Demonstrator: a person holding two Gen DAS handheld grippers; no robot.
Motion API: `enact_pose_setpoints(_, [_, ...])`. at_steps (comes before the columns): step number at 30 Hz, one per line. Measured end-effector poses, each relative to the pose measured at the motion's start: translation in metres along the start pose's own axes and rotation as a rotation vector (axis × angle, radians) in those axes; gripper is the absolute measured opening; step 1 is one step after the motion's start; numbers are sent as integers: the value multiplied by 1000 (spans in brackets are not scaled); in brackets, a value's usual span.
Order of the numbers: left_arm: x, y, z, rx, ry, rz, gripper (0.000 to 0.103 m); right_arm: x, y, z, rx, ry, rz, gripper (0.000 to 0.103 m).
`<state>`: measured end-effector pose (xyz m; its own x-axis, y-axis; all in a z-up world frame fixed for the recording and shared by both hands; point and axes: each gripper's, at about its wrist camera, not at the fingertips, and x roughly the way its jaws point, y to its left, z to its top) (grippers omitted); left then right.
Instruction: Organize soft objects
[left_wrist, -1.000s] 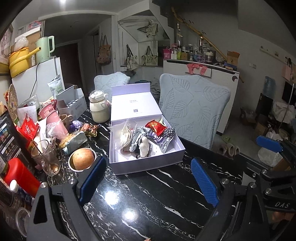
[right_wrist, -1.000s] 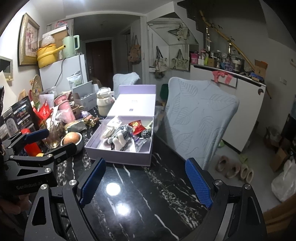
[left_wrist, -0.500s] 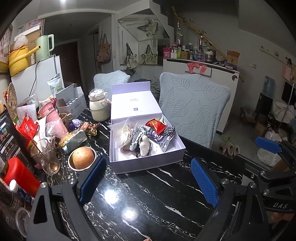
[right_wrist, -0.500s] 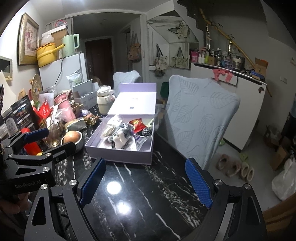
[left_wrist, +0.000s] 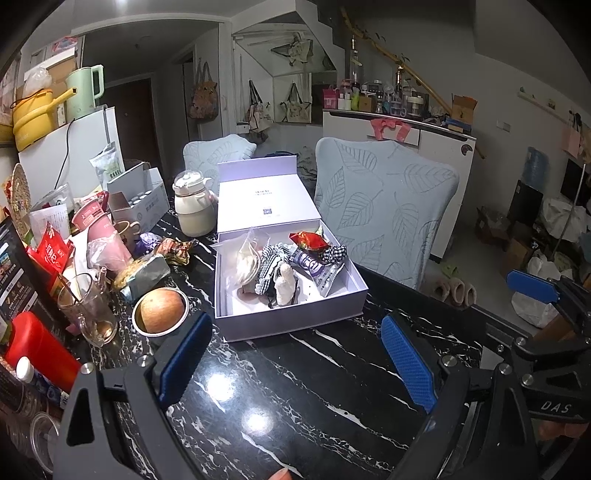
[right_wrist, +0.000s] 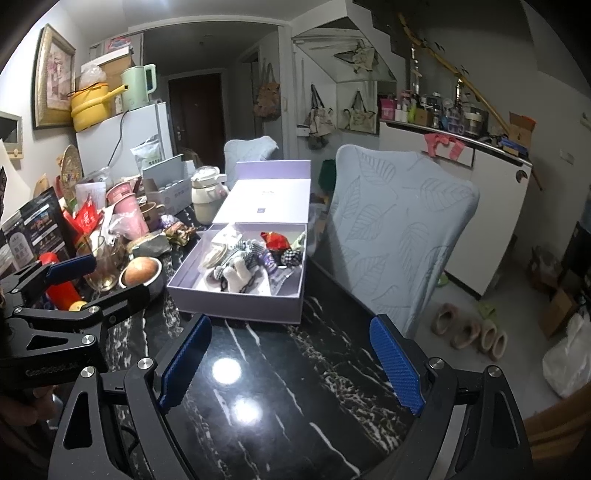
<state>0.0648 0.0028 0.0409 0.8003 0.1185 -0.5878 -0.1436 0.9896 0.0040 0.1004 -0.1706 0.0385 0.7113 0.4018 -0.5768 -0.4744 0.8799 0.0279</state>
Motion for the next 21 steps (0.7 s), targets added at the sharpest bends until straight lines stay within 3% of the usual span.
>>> enact_pose_setpoints(21, [2,1,1,7,13,24,94,0,-1,-2,0,3,-4,89])
